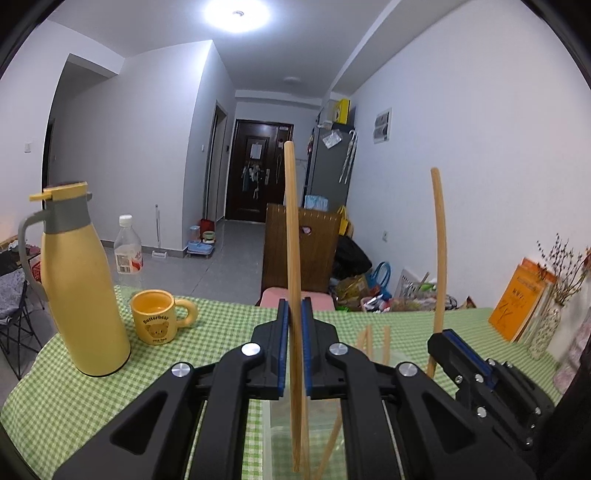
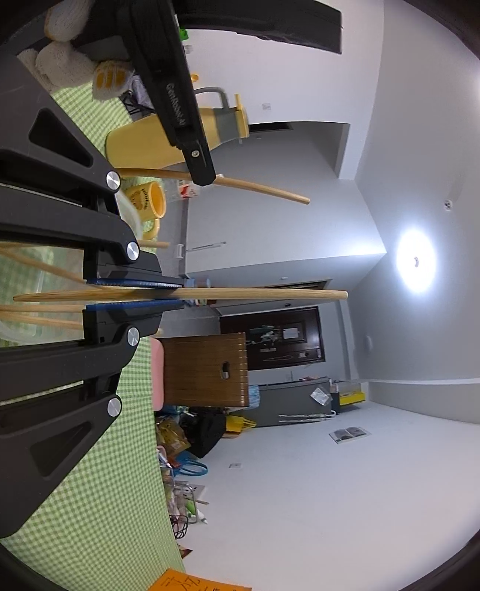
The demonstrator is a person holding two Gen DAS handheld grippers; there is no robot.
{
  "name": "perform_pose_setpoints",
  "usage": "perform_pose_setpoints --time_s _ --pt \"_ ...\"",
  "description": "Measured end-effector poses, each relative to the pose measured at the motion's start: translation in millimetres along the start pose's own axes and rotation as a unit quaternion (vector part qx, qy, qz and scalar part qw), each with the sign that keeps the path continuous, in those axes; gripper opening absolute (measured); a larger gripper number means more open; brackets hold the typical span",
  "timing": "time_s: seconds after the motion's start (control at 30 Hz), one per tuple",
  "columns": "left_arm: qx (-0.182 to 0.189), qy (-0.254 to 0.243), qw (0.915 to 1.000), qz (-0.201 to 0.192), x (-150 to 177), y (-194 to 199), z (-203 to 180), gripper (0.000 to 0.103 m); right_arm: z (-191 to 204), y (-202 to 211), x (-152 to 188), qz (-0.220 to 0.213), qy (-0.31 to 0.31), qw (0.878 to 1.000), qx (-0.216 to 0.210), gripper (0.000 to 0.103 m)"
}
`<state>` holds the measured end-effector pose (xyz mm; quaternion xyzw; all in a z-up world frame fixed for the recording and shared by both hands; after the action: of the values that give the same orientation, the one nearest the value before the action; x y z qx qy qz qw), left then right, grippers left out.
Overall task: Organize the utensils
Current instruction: 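Open both grippers to drop the chopsticks into the box, then withdraw both grippers away from the box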
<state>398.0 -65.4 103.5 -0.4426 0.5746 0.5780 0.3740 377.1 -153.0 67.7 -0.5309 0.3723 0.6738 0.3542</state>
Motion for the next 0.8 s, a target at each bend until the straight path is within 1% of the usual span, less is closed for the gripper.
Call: perform_pose_setpoints --time_s 0.13,0.2,0.27,0.3,0.33,0.37,0.4,0.43,0.47,0.5,0.53,0.57,0.63,0.8 --pt "0.004 -0.009 0.9998 0.016 18 -15 -2 0.004 4 -7 14 0.028 0.014 1.000 -0.006 0.006" --pt "0.008 -0.016 0.9997 0.018 26 -17 -3 0.004 2 -9 19 0.037 0.017 0.999 -0.006 0.006" --pt "0.021 -0.029 0.9992 0.018 32 -18 -6 0.005 -1 -9 23 0.050 0.020 0.999 -0.003 0.006" --pt "0.023 -0.033 0.9991 0.016 33 -19 -6 0.005 -3 -10 26 0.058 0.024 0.998 -0.001 0.012" --pt "0.024 -0.039 0.9989 0.014 34 -18 -4 0.009 -5 -8 29 0.065 0.026 0.998 0.006 0.029" --pt "0.026 -0.040 0.9987 0.016 34 -18 -1 0.025 -8 -6 30 0.066 0.027 0.997 0.010 0.047" --pt "0.032 -0.032 0.9988 0.018 33 -16 5 0.038 -10 -2 29 0.061 0.026 0.998 0.014 0.072" --pt "0.031 -0.024 0.9990 0.019 33 -14 9 0.070 -11 4 27 0.057 0.029 0.998 0.017 0.074" --pt "0.031 -0.013 0.9994 0.014 30 -10 14 0.078 -13 8 27 0.058 0.031 0.998 0.021 0.076" --pt "0.031 -0.002 0.9995 0.005 27 -4 20 0.078 -15 12 27 0.058 0.033 0.997 0.028 0.086" --pt "0.030 0.000 0.9996 0.001 26 0 23 0.085 -17 16 27 0.057 0.034 0.997 0.033 0.091" --pt "0.028 0.003 0.9996 -0.001 25 4 25 0.097 -19 19 27 0.058 0.036 0.997 0.041 0.091" --pt "0.026 0.015 0.9995 -0.013 24 17 30 0.096 -21 25 27 0.059 0.038 0.996 0.055 0.095" --pt "0.030 0.022 0.9990 -0.026 23 37 35 0.096 -23 37 28 0.057 0.029 0.996 0.067 0.095"
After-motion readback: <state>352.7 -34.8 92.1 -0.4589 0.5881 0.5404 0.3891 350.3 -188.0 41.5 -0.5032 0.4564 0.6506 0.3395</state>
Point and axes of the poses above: each gripper's, at about its wrist camera, not at the fingertips, and y roughly against the way its jaws point, z to its left, x to its underside, the point moved 10 cm from there along -y, roughly the way its jaws point, and after that the axes turned 12 degrees about -x, right-handed, at the moved point
